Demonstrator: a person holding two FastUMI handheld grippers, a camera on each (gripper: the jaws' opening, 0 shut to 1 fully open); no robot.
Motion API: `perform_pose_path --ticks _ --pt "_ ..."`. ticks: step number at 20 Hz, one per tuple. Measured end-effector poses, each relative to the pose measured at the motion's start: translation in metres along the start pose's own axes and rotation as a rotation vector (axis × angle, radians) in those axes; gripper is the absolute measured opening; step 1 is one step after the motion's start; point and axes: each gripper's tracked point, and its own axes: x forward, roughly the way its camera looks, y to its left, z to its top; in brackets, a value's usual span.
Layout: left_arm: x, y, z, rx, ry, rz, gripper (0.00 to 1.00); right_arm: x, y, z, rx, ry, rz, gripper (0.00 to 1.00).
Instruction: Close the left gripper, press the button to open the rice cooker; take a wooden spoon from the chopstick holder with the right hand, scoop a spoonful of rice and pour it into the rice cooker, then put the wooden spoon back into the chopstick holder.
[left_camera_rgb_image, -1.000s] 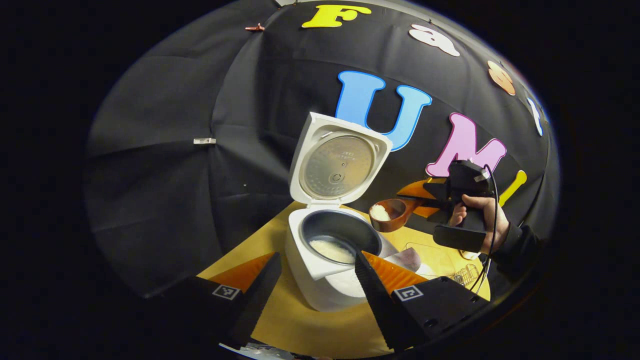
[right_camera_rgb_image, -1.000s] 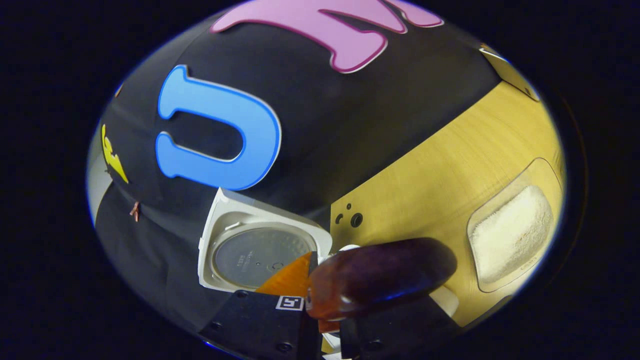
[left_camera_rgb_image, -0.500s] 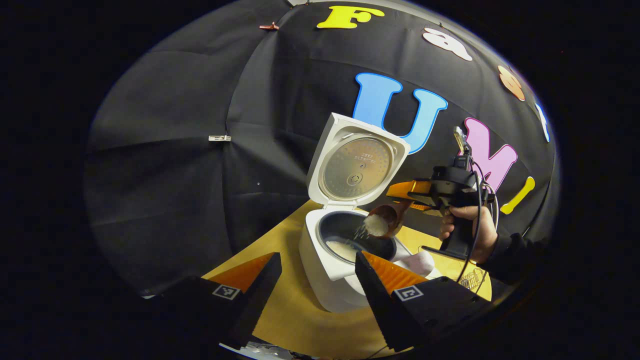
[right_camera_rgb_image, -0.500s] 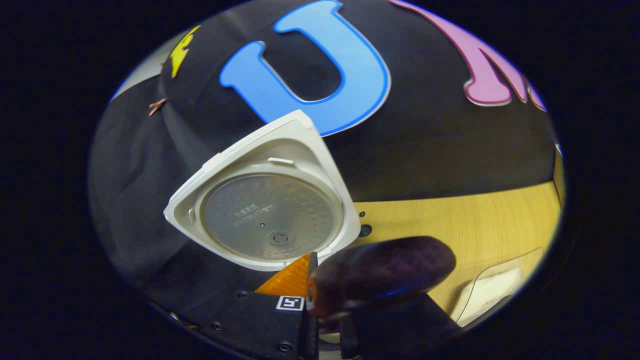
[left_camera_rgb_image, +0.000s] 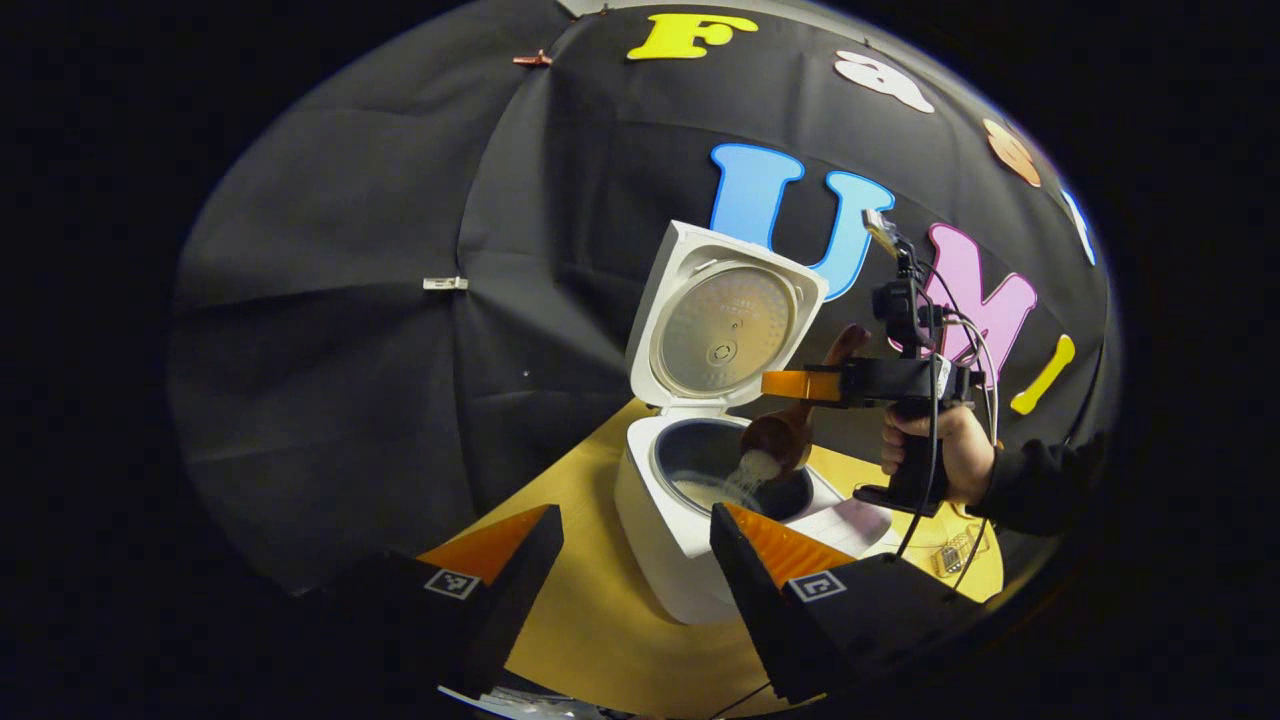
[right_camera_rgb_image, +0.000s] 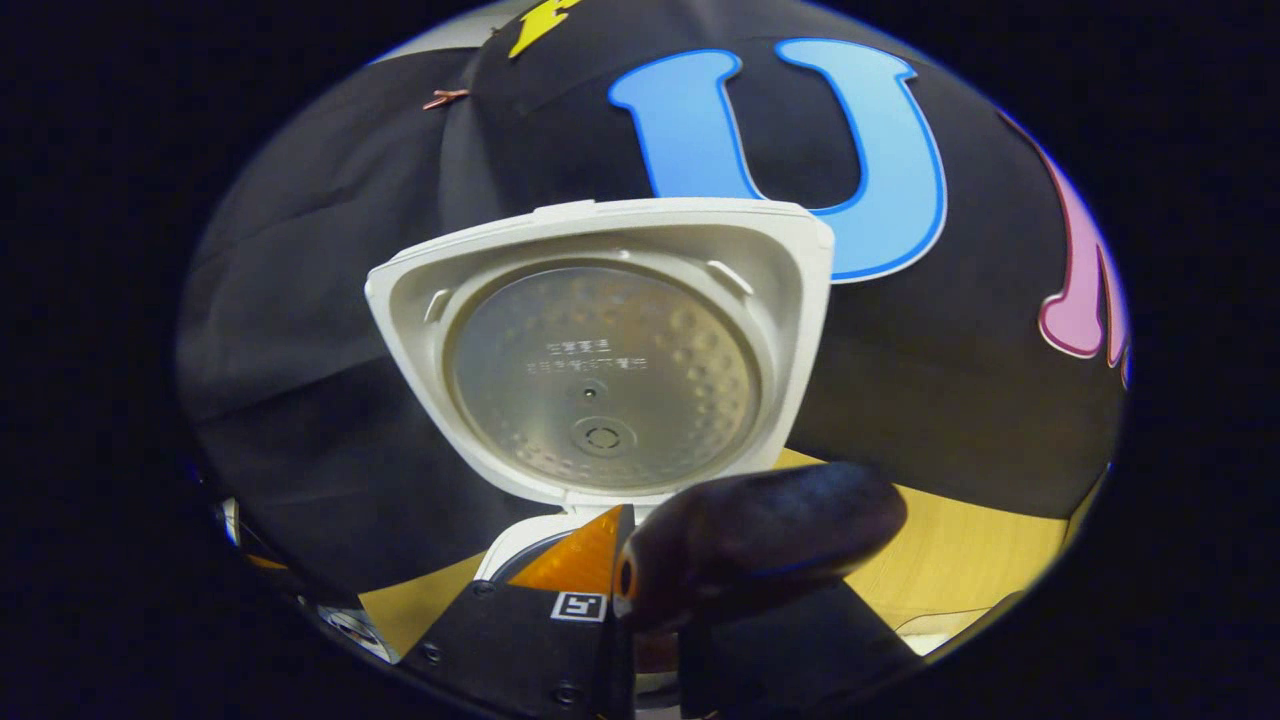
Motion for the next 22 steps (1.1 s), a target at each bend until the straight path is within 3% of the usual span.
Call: perform_pose_path --ticks 8,13,17,22 --pt "0.006 0.021 -0.003 -0.071 -0.023 0.039 0.96 0.001 0.031 0.002 -0.189 0.009 0.079 0.1" --pt "0.001 0.03 0.0 -0.032 -0.029 0.059 0.95 -0.008 0.038 0.008 -0.303 -0.032 0.079 0.1" --pt "-0.003 0.021 0.005 -0.007 -0.038 0.053 0.96 -0.015 0.042 0.008 -0.295 -0.024 0.082 0.1" --pt "-0.01 0.004 0.013 -0.023 -0.053 0.021 0.96 -0.038 0.03 0.033 -0.192 -0.064 0.051 0.1"
